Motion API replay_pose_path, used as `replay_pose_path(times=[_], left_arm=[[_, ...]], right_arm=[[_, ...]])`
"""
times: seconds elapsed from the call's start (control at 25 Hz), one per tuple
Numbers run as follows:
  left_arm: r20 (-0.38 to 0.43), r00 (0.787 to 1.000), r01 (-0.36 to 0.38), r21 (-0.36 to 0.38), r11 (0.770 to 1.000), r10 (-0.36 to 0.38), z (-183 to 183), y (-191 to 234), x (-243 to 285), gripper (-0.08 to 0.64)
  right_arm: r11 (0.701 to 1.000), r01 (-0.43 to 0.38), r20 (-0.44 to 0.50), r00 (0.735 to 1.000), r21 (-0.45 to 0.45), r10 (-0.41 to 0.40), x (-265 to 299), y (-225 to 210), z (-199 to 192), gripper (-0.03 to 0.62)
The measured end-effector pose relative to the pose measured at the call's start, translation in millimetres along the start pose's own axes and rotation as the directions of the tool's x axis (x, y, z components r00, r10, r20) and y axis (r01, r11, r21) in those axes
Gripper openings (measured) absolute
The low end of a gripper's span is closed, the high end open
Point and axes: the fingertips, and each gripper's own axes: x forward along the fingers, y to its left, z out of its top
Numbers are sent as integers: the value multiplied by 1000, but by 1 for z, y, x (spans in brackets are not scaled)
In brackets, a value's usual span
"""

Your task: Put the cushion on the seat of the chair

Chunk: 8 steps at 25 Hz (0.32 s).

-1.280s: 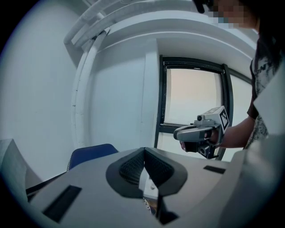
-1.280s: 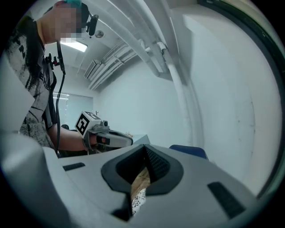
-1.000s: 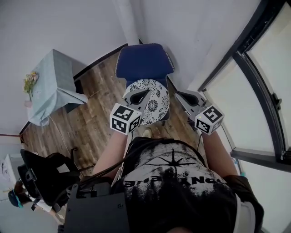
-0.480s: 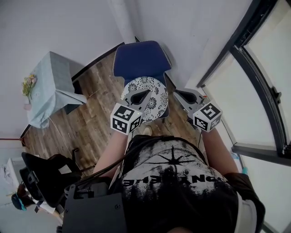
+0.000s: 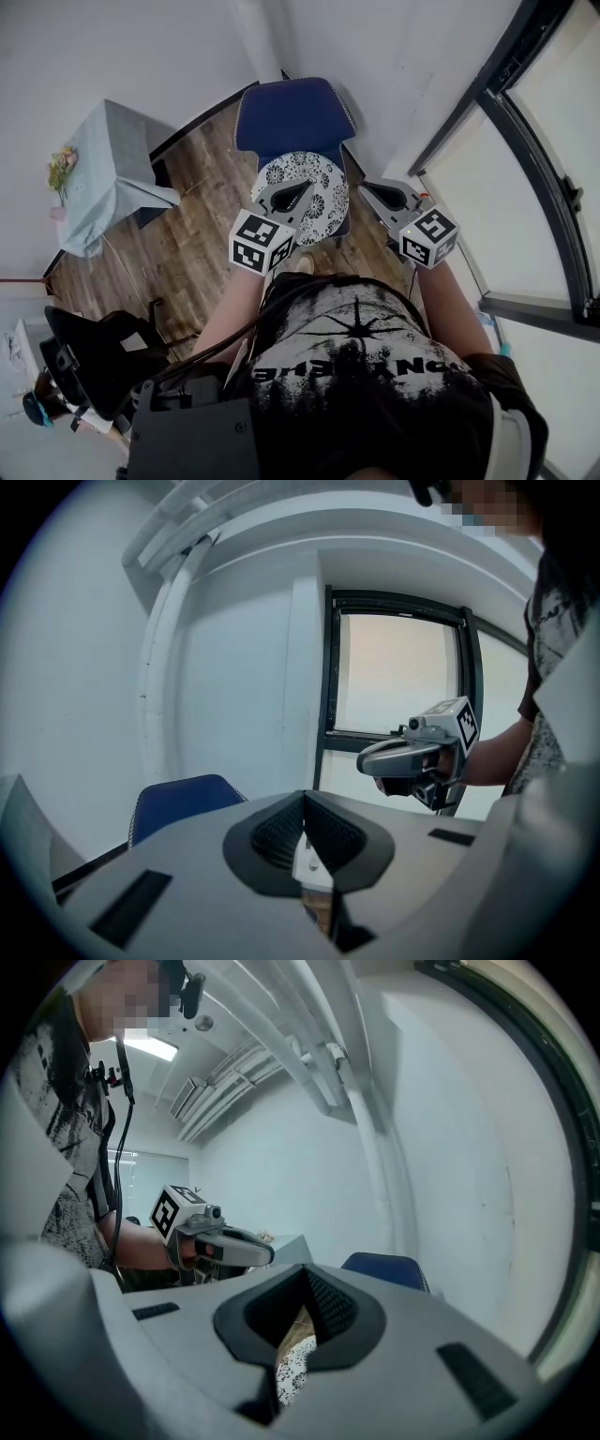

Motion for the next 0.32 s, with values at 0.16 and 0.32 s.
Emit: replay_pose_path(times=[0.16,0.32], left_arm=[[10,1000,13,-20,1000,-12,4,-1,1,15],[19,1000,21,-25,999,-21,11,0,5,15]], right_arm=[[1000,2,-8,1000,-4,-2,1,-3,-2,17],[1000,5,-21,1000,-3,-5,3,-9,-4,17]])
